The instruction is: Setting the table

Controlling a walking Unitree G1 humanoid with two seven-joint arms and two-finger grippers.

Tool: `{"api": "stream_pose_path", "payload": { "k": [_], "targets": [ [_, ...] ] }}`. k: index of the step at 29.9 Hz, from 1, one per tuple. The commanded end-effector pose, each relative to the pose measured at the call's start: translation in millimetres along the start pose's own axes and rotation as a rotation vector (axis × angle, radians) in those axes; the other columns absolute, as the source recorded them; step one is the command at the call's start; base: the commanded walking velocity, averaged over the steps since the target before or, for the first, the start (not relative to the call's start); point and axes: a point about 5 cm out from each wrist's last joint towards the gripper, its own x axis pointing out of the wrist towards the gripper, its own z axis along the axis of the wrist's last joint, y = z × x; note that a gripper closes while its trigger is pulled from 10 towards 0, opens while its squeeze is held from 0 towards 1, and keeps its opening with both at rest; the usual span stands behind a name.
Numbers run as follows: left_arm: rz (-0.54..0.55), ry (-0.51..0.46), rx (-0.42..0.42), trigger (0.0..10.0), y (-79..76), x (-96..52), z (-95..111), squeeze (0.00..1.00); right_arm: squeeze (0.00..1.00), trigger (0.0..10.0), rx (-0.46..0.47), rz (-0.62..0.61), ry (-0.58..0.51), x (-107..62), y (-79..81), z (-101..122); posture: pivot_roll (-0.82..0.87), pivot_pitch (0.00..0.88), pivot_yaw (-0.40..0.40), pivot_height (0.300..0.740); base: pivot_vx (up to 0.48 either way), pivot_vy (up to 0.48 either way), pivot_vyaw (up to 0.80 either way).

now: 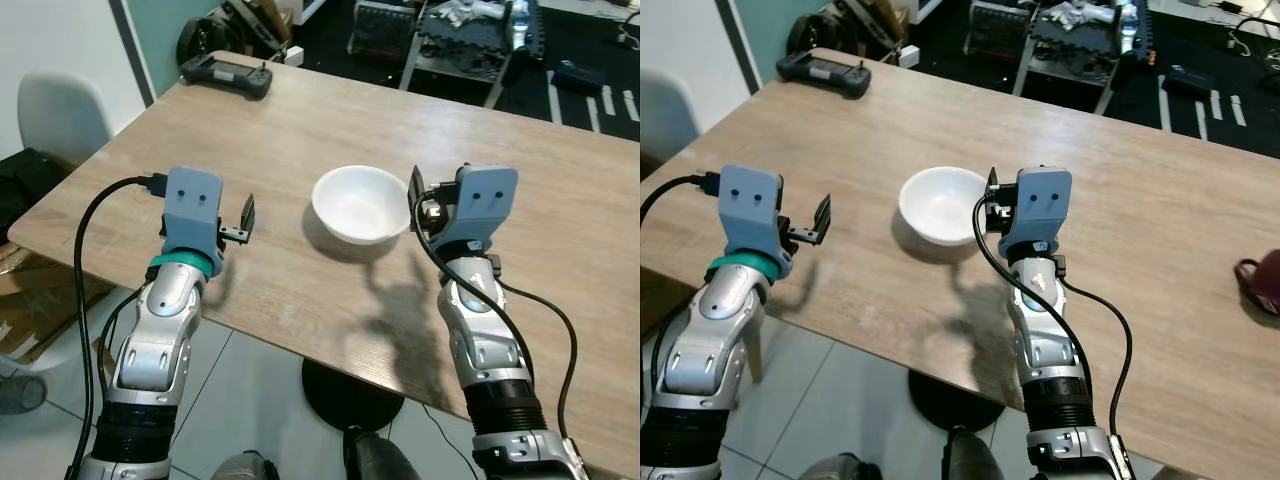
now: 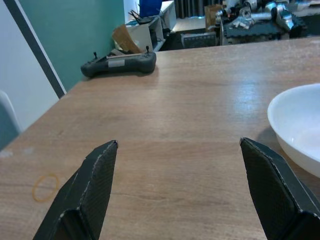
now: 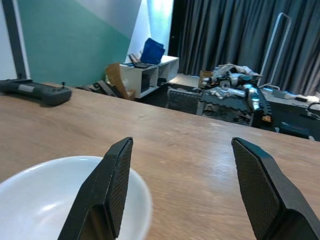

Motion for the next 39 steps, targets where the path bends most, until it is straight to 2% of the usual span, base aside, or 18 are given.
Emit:
{"api": "stream_pose_path", "payload": {
  "k": [1, 13, 39],
  "targets": [
    [-0.003, 0.046, 0.0, 10.0, -1.8, 0.8, -7.8, 0.0, 0.0, 10.0, -0.012, -0.014, 0.022, -2.1, -3.0, -5.2, -0.08, 0.0, 0.066, 0.74, 0.0, -0.382, 0.0],
    [-0.023, 0.041, -0.035, 10.0, -5.8, -1.1, -6.3, 0.0, 0.0, 10.0, -0.015, -0.013, 0.021, -6.8, -3.4, -5.5, -0.09, 0.0, 0.073, 0.74, 0.0, -0.032, 0.0],
    [-0.02, 0.036, -0.039, 10.0, -7.3, 1.3, -4.4, 0.0, 0.0, 10.0, -0.012, 0.004, 0.022, -9.8, 2.9, -5.6, -0.1, 0.0, 0.082, 0.74, 0.0, 0.0, 0.0]
  ]
}}
